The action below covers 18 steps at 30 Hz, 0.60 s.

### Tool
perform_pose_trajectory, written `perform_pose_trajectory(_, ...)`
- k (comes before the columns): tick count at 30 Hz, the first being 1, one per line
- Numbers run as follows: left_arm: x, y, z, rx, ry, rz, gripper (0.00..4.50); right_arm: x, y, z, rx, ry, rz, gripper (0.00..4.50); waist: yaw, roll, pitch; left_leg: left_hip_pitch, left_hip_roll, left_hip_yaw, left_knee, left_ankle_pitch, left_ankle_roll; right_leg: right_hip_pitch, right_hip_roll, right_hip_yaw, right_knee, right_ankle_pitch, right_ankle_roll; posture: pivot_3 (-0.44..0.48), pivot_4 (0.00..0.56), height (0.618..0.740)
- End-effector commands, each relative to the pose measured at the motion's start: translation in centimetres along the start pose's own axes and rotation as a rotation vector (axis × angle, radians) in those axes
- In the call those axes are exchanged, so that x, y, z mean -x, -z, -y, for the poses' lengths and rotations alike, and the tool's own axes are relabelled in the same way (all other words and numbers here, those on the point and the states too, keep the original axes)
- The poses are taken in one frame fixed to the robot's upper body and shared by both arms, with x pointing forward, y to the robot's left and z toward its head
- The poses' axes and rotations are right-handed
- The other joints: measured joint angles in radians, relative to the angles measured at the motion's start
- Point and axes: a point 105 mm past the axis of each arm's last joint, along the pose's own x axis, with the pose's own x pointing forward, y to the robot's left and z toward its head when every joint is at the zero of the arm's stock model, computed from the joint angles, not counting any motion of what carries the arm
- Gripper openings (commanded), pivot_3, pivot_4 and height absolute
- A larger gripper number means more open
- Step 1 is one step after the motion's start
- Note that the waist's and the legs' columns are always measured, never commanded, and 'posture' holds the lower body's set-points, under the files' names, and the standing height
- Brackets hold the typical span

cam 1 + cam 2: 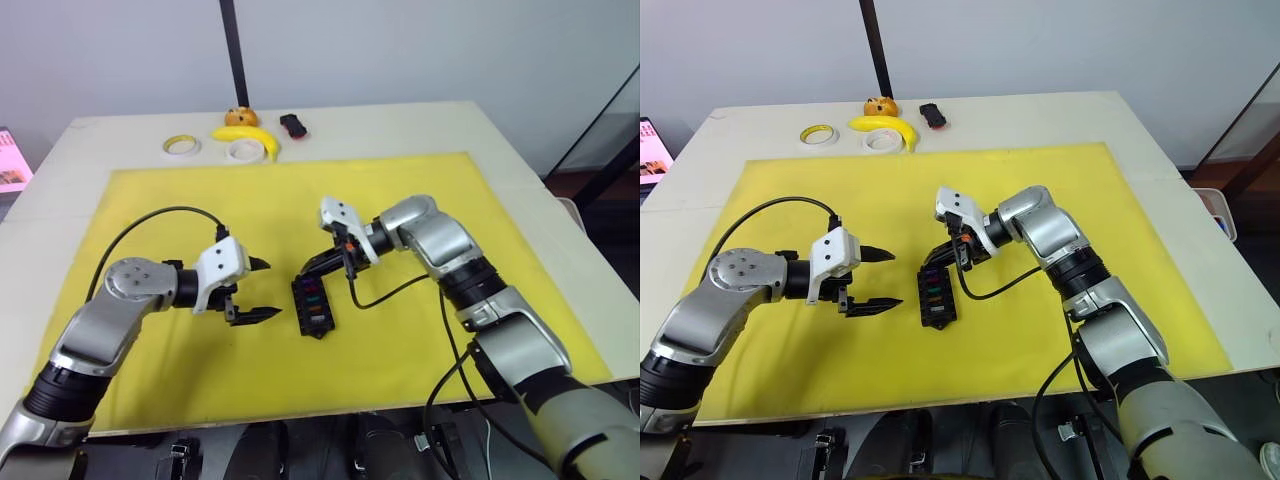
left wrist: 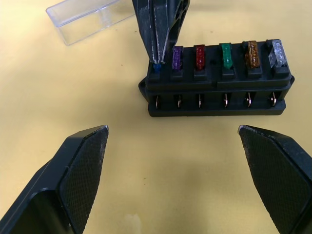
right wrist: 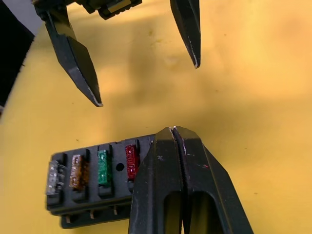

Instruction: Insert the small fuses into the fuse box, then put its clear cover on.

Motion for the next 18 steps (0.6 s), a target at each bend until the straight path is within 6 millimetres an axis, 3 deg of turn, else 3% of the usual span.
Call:
perform_pose_trajectory(1,-0.1,-1.0,0.2,-0.036,0.004,0.027,4.5,0.0,-0.4,-0.1,0.018,-0.003,-0.03,0.03,0.0,0.0,0.0,0.0,0.0,0.0,0.0,0.0,0.0,0.0,0.0,0.0,0.0,0.0,0.0,0.0,0.15,0.74)
perform_pose_trajectory(9,-0.2,-1.0,0.3,-0.034,0.002,0.028,4.5,-0.4,0.8,1.0,0.03,0.049,-0.087,0.03,0.0,0.0,0.0,0.0,0.0,0.0,0.0,0.0,0.0,0.0,0.0,0.0,0.0,0.0,0.0,0.0,0.15,0.74)
perform_pose_trajectory(18,-0.1,-0.9,0.4,-0.037,0.005,0.023,4.5,-0.5,2.3,0.6,0.035,0.034,-0.151,0.03,0.001,0.0,0.0,0.0,0.0,0.0,0.0,0.0,0.0,0.0,0.0,0.0,0.0,0.0,0.0,0.0,0.15,0.74)
